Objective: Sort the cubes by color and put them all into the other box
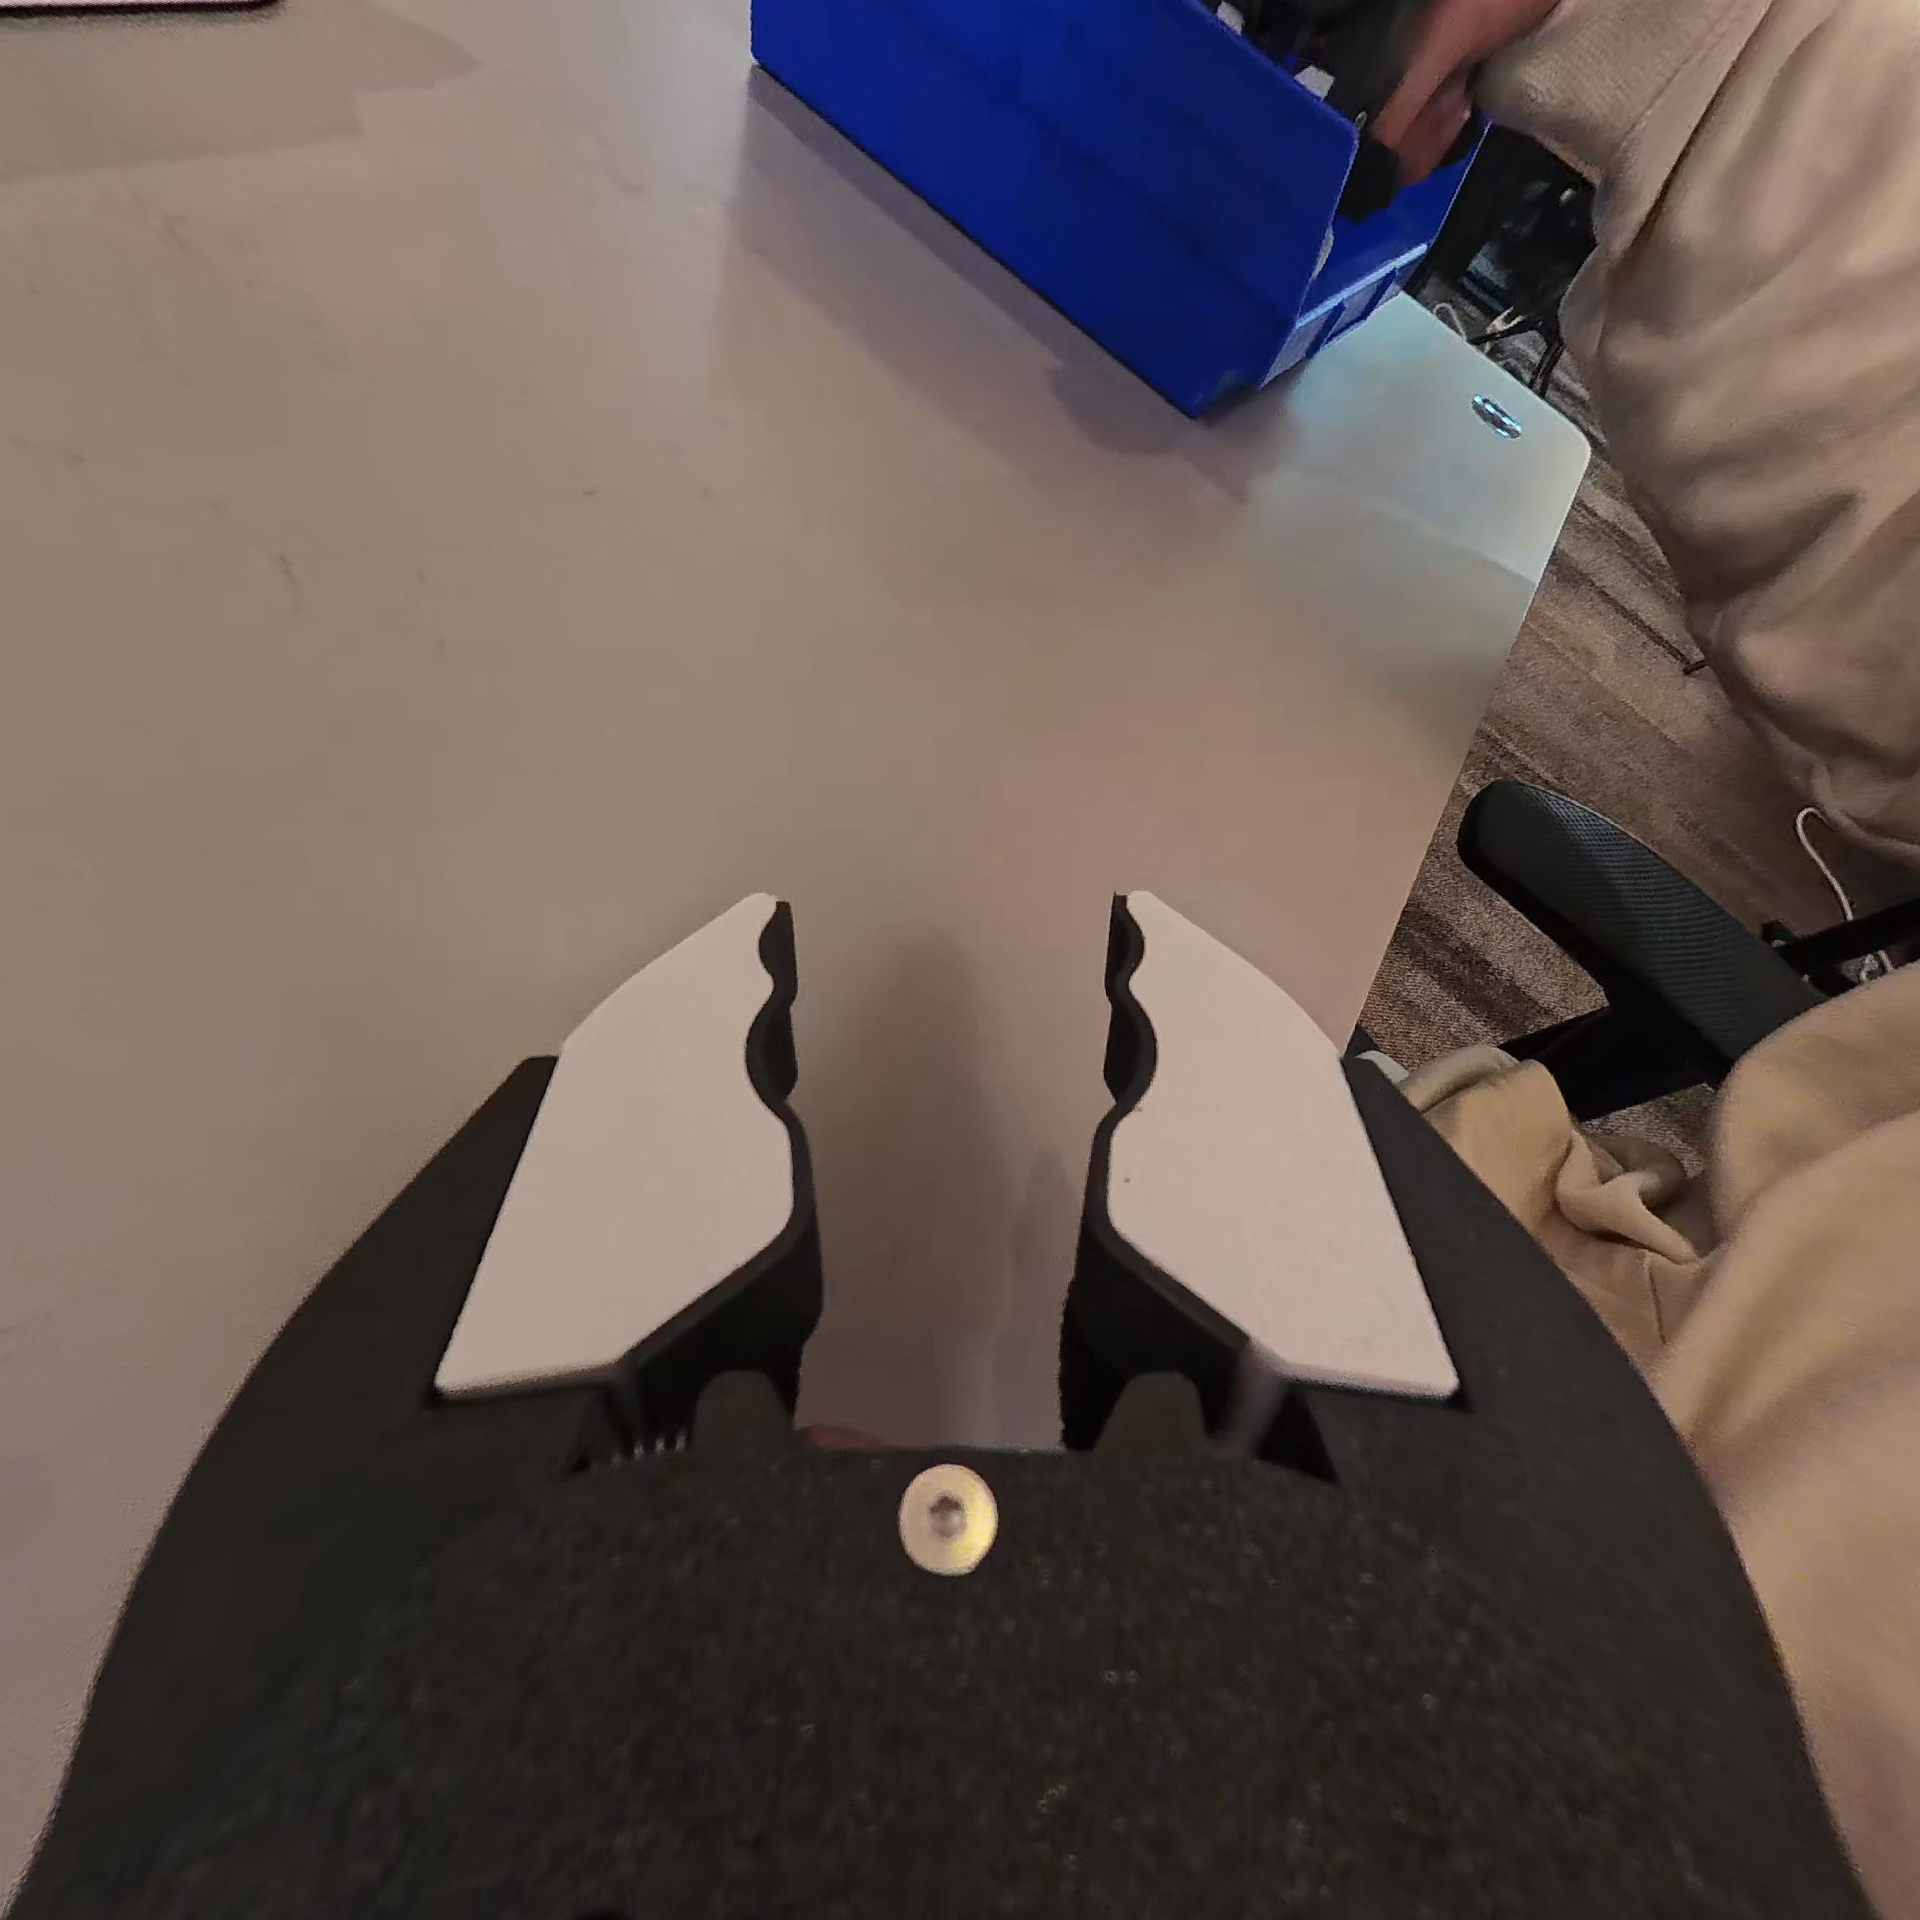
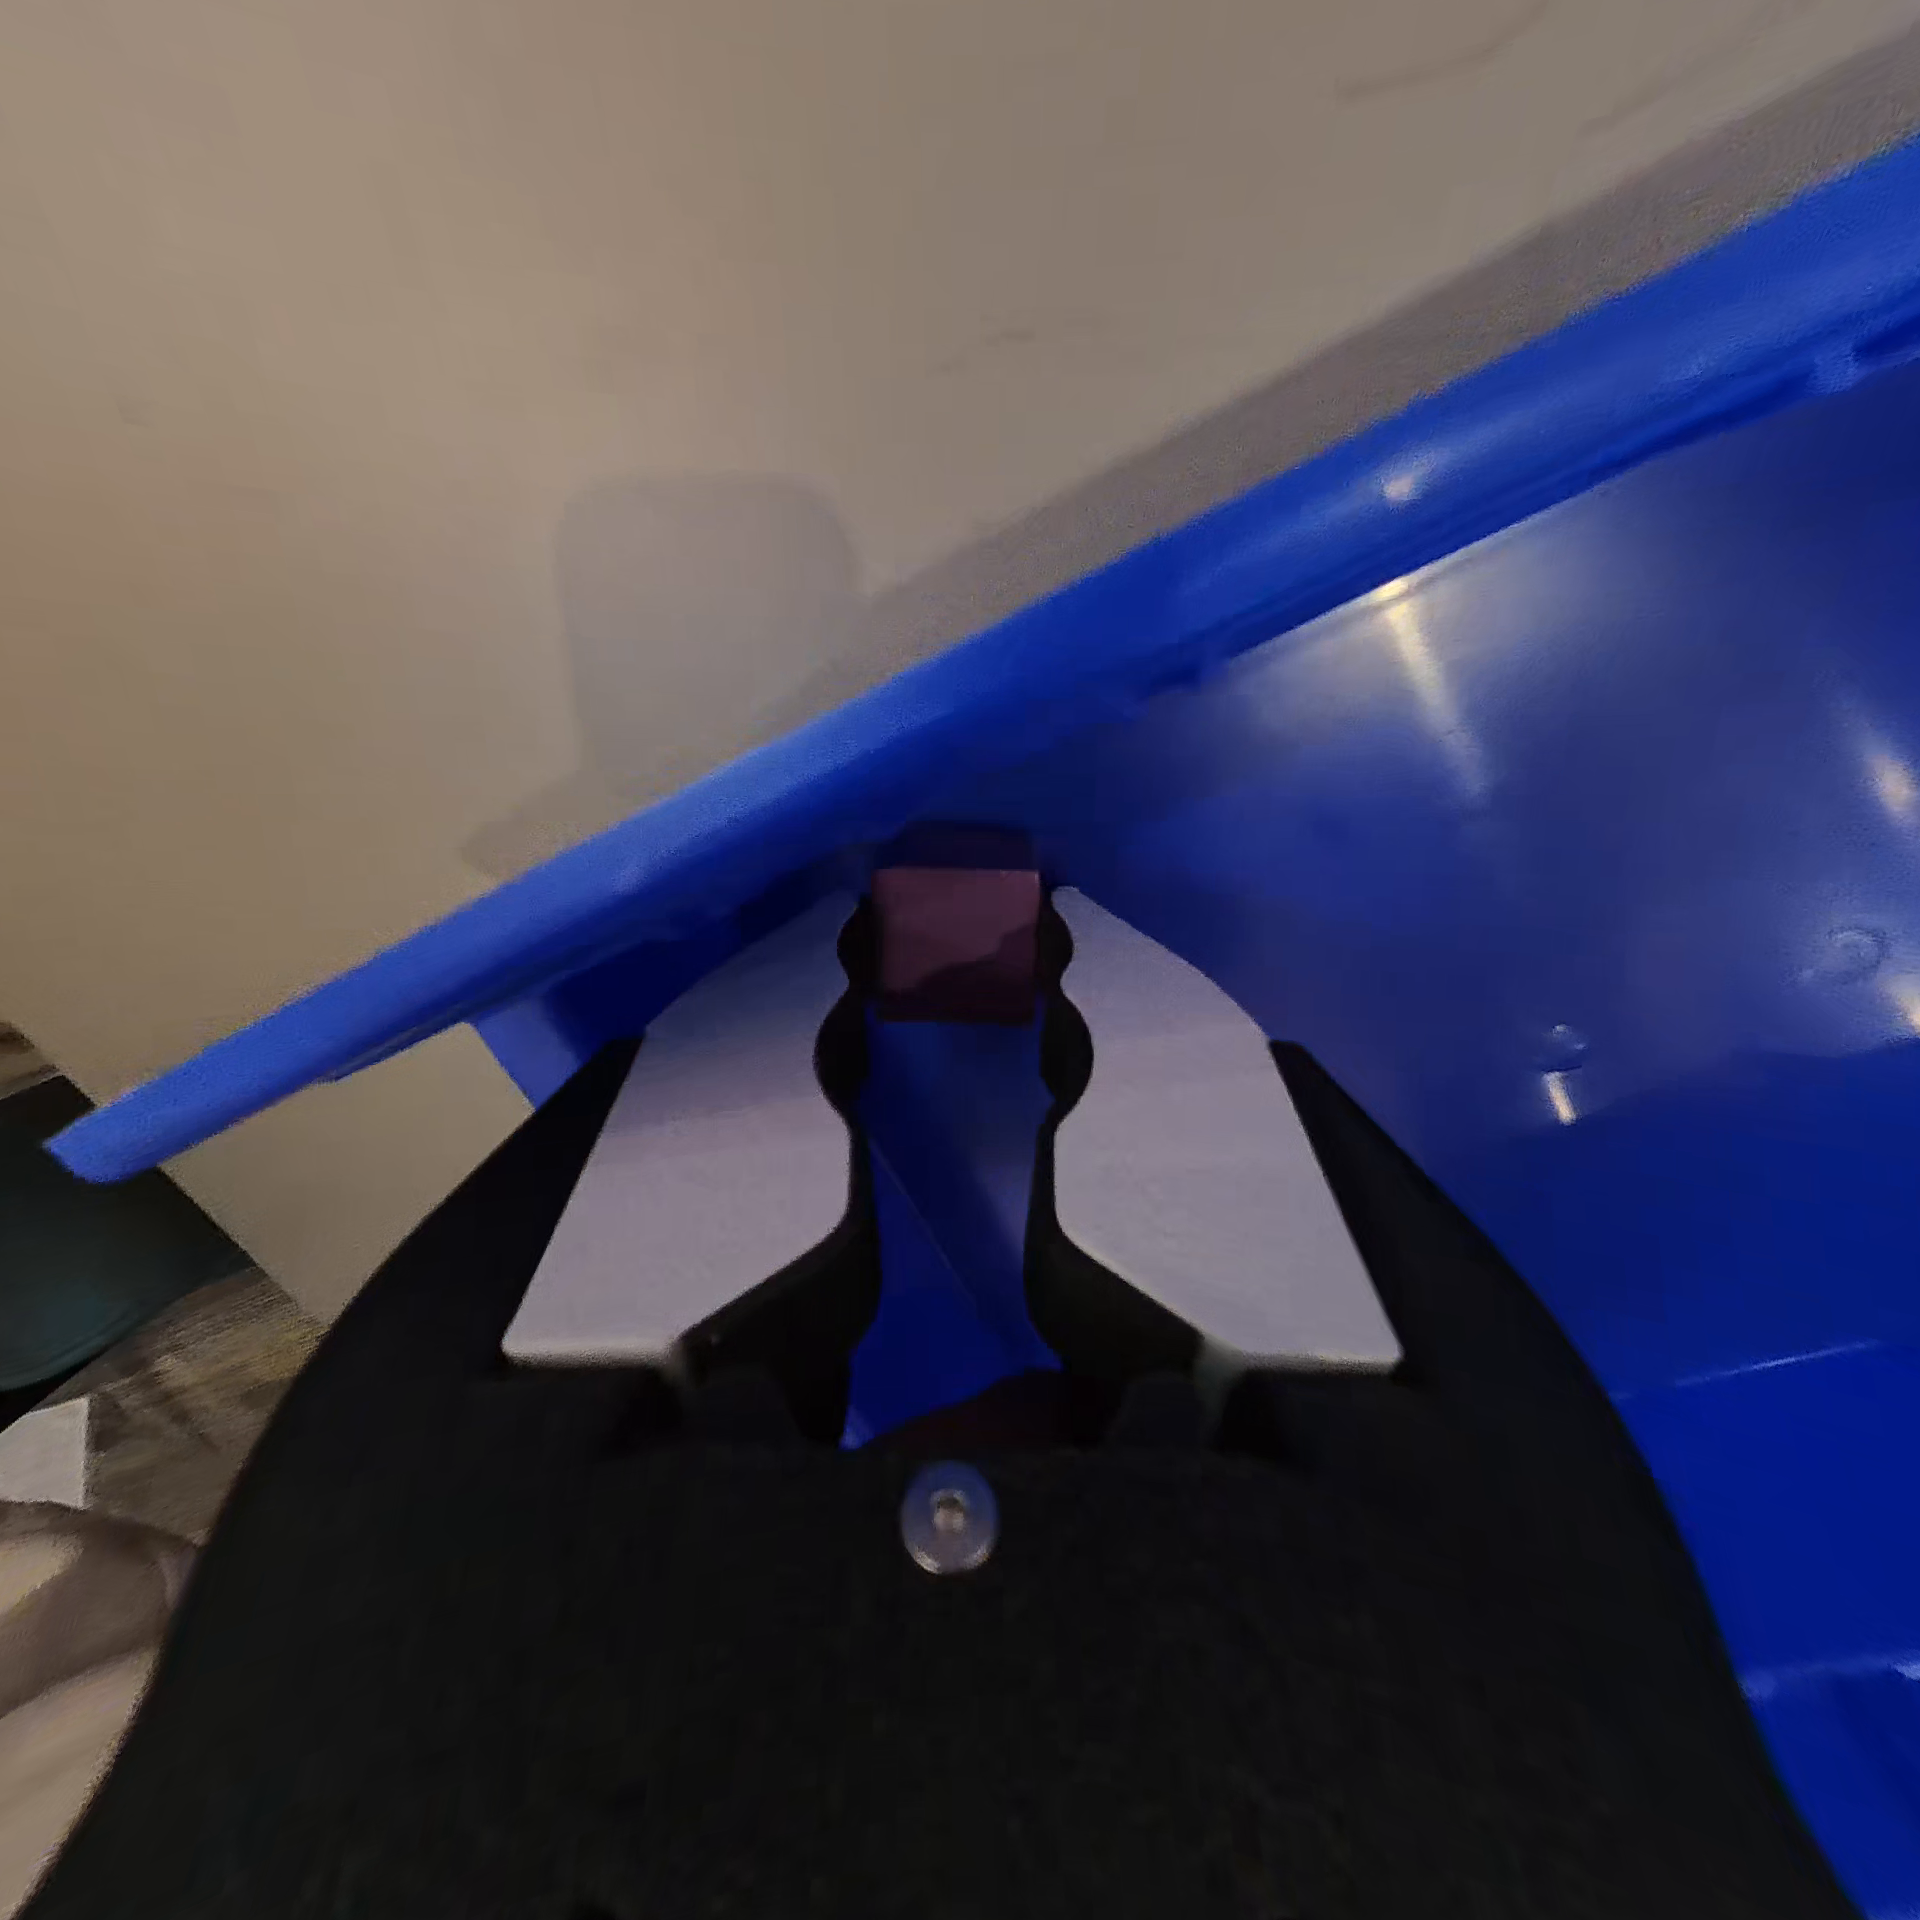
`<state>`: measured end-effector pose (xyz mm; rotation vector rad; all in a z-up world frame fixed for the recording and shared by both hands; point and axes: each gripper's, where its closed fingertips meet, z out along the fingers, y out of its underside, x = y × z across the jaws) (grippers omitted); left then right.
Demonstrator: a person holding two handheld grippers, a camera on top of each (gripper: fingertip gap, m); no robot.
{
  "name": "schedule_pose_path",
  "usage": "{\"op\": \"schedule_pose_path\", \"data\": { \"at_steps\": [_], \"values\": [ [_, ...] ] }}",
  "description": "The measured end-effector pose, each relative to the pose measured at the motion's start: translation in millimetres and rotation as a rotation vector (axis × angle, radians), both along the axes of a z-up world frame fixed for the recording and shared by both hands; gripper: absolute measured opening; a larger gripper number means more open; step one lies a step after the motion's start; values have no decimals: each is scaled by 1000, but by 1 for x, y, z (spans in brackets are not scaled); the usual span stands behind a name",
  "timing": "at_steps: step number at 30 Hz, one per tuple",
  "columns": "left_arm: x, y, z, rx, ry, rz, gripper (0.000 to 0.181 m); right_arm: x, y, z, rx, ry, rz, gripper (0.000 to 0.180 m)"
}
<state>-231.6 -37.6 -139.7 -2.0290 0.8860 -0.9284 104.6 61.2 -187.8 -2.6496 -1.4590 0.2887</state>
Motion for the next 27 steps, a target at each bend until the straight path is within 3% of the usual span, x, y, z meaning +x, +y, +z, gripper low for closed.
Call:
{"op": "schedule_pose_path", "data": {
  "at_steps": [3,6,9,11,13,16,19,27],
  "values": [
    [-2,1,-1,2,8,9,57,2,2,8,32,32,-22,37],
    [-5,2,4,18,4,24,58,11,8,40,156,115,-93,45],
    [-11,10,11,71,15,80,57,8,18,111,510,282,-230,43],
    [-18,19,14,118,33,145,57,-22,9,169,793,523,-330,41],
    [-28,29,15,169,70,228,57,-65,-17,196,932,785,-424,42],
    [-46,44,11,241,178,370,56,-144,-53,157,893,945,-445,45],
    [-52,44,9,246,204,415,55,-187,-62,105,960,767,-359,45],
    [-51,28,0,163,177,332,56,-209,-74,85,988,724,-343,39]
  ]
}}
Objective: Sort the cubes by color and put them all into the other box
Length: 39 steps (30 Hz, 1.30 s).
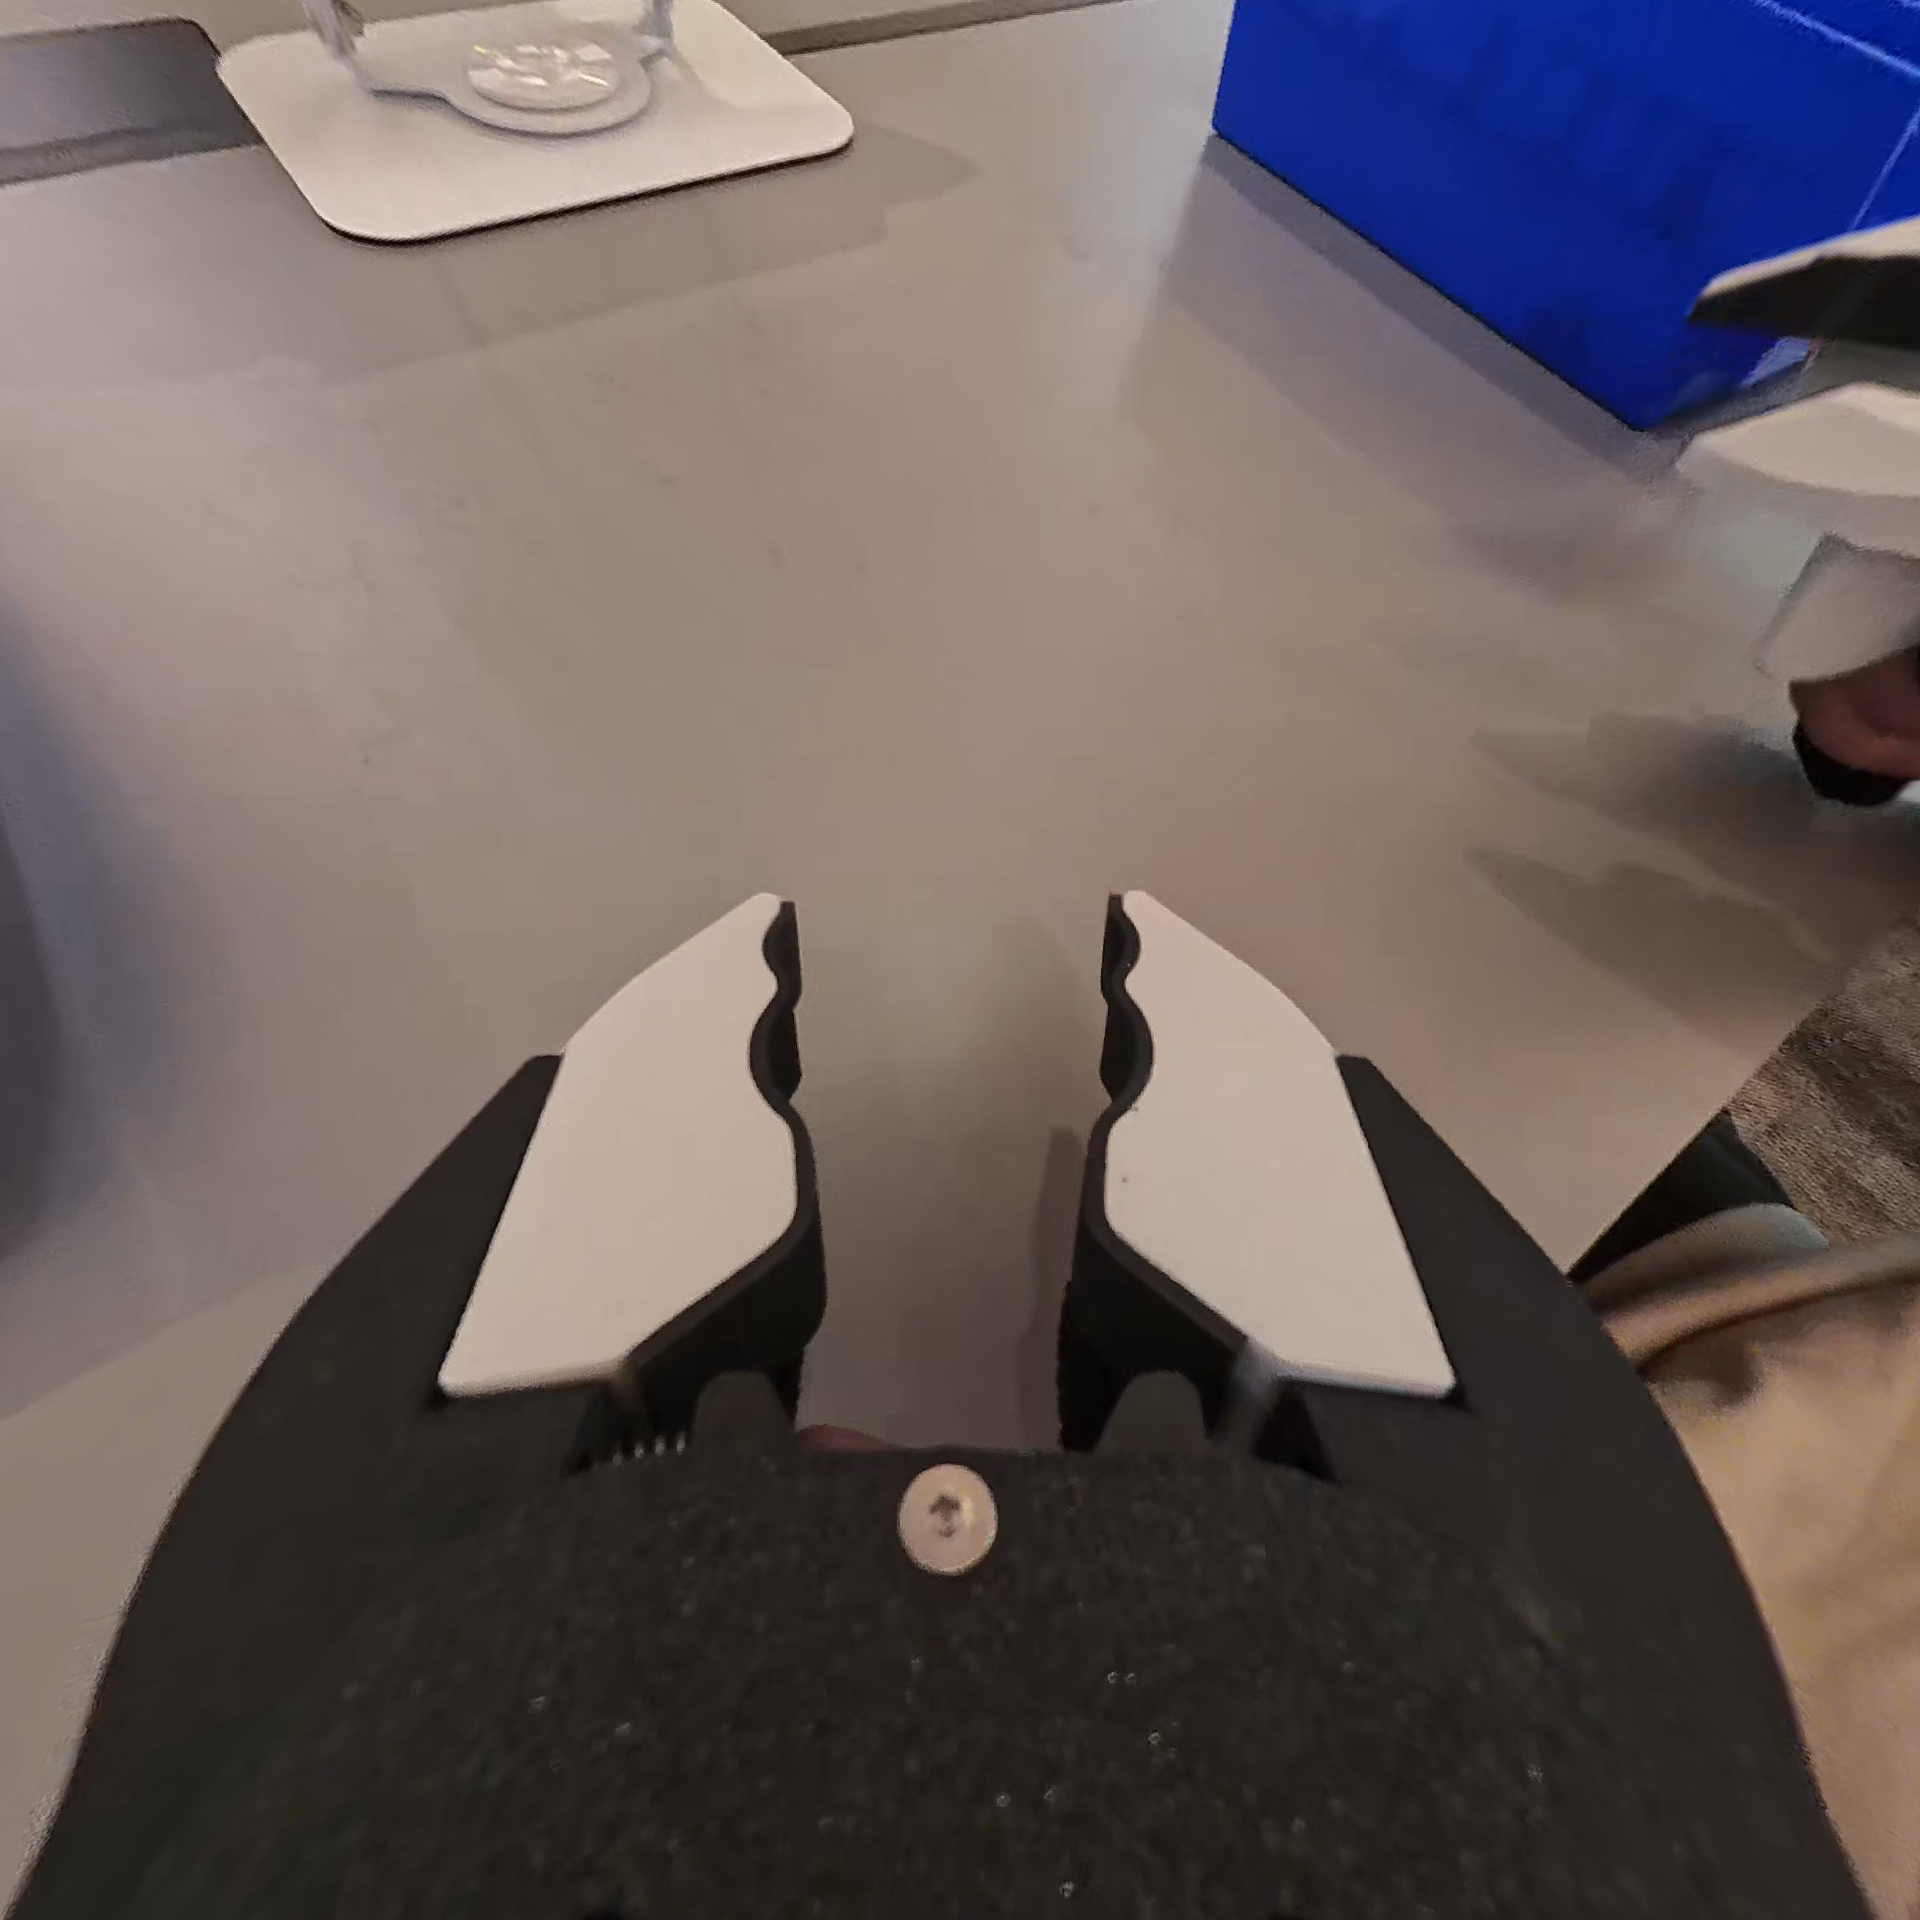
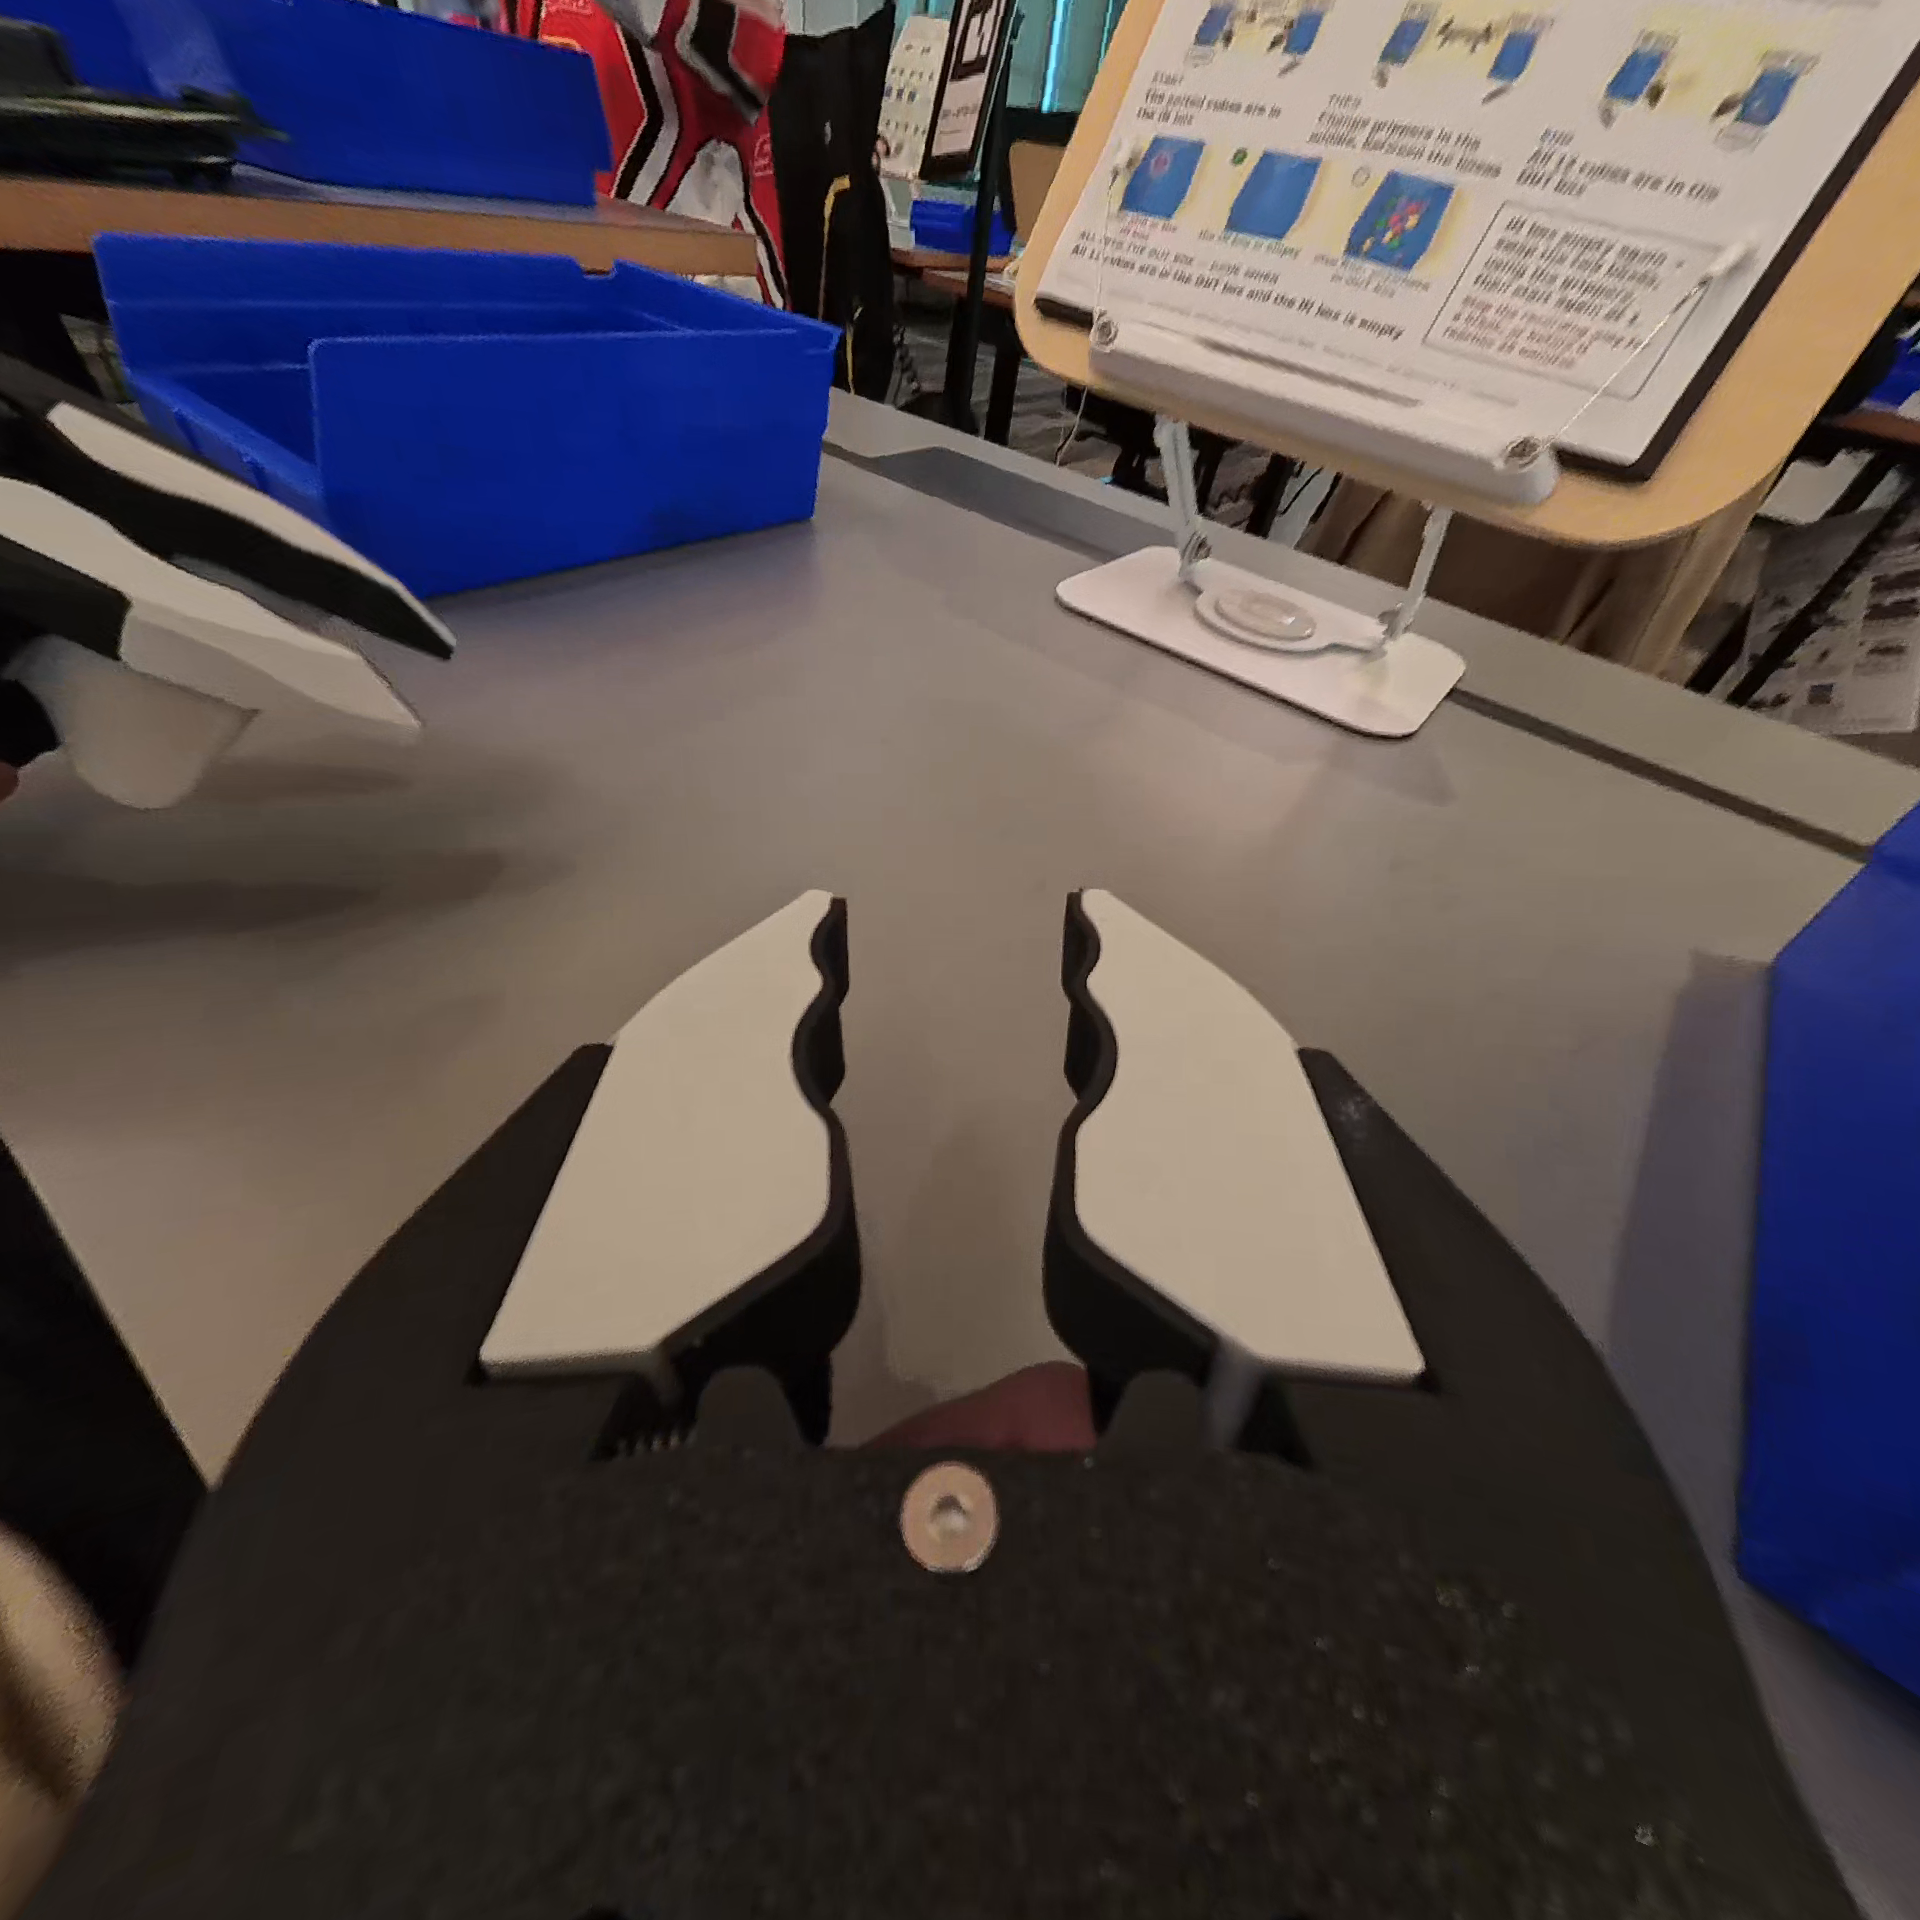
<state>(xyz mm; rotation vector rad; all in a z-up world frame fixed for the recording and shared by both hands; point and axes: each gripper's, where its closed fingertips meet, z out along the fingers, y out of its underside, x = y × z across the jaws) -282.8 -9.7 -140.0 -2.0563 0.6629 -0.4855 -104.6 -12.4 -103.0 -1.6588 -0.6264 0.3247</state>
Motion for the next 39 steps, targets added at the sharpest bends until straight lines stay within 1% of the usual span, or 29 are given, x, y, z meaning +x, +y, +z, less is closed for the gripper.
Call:
{"op": "schedule_pose_path", "data": {
  "at_steps": [2,4,6,8,9,11,13,14,15,17,19,22,24,26,28,29,30,31,34,36,38,39],
  "values": [
    [-1,-6,-1,-15,-8,-29,55,3,-1,4,23,-9,-11,37],
    [-3,-14,3,-35,-22,-63,56,2,-2,2,-1,0,-4,38],
    [-10,-24,18,-54,-52,-104,56,2,-2,0,-4,-5,0,38],
    [-32,-31,40,-62,-72,-120,55,4,0,-1,-5,-22,-4,38],
    [-51,-28,52,-62,-67,-93,52,5,0,-2,-9,-20,-5,38],
    [-101,-14,74,-74,-44,14,49,7,1,-3,-26,3,0,38],
    [-153,13,88,-98,2,140,49,8,2,-4,-48,27,7,38],
    [-174,29,89,-121,42,189,51,8,3,-4,-55,40,12,38],
    [-191,46,84,-163,89,220,54,9,3,-4,-65,48,17,38],
    [-212,76,63,-296,172,255,61,8,5,-5,-86,59,23,37],
    [-216,103,40,-386,229,270,61,5,6,-6,-100,60,31,37],
    [-213,131,5,-485,279,279,60,1,5,-9,-102,37,42,37],
    [-210,138,-17,-549,296,278,58,0,4,-9,-97,27,46,37],
    [-209,136,-35,-598,352,255,56,0,3,-9,-102,26,48,37],
    [-212,134,-44,-620,412,254,45,1,1,-9,-105,29,52,36],
    [-215,133,-47,-627,443,253,37,2,1,-9,-107,28,52,36],
    [-217,132,-48,-624,467,247,26,3,1,-9,-109,28,52,36],
    [-218,131,-48,-621,482,240,23,3,0,-10,-110,28,51,36],
    [-221,129,-48,-641,505,215,23,6,0,-10,-115,28,45,36],
    [-226,133,-41,-623,490,213,23,7,0,-9,-113,30,41,36],
    [-227,140,-21,-564,392,225,23,8,0,-7,-106,29,36,35],
    [-224,144,-3,-498,324,213,23,9,0,-5,-97,27,33,35]
  ]
}}
